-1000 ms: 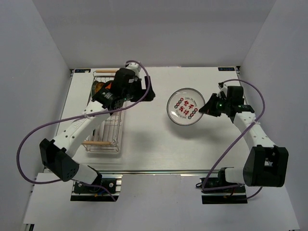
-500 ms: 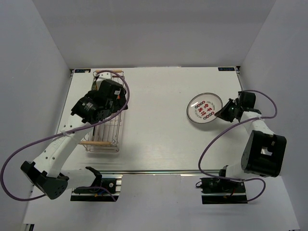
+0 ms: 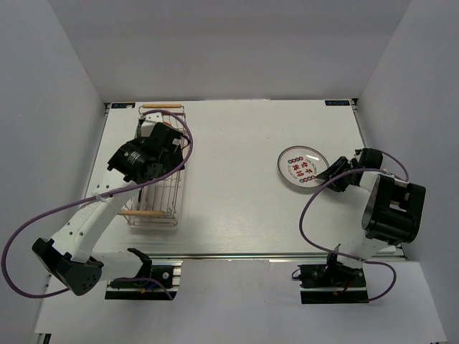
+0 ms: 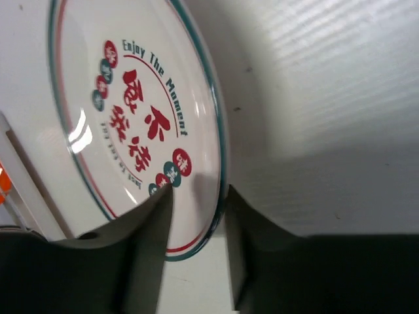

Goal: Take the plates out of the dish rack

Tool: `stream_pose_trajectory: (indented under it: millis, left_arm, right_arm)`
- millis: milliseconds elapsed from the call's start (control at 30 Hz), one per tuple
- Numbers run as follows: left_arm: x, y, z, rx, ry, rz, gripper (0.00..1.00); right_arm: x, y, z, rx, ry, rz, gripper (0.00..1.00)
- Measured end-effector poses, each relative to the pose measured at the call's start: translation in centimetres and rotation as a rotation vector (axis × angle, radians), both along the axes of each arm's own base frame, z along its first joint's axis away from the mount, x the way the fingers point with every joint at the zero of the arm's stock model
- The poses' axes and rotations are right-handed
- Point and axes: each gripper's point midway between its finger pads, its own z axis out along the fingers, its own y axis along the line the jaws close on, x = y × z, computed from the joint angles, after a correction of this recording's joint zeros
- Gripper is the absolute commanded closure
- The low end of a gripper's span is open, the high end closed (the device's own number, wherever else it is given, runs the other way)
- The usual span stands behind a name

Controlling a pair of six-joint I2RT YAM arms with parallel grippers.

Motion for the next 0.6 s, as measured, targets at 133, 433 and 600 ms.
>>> stream_pose_trajectory:
  millis: [133,433,600]
  left_arm:
    - [-0.2,0.1,-0.1,0.006,0.009,0.002,0.02]
    - [-0.6,-0.6,0.6,-0.045,-0.012,-0.042,0.02]
    - [-0.9,-0.5,1.1,-0.057,-0.026,-0.051,0.02]
  right_arm:
    - [-1.0,-0.4,-1.2,0.007,0.039,-0.015,0.45]
    - [-0.8,-2.0,0.1,-0.052,0.001,-0.053,0.11]
    - [-1.8,-2.8,0.0,-0.098,0.051,-0.086,0.11]
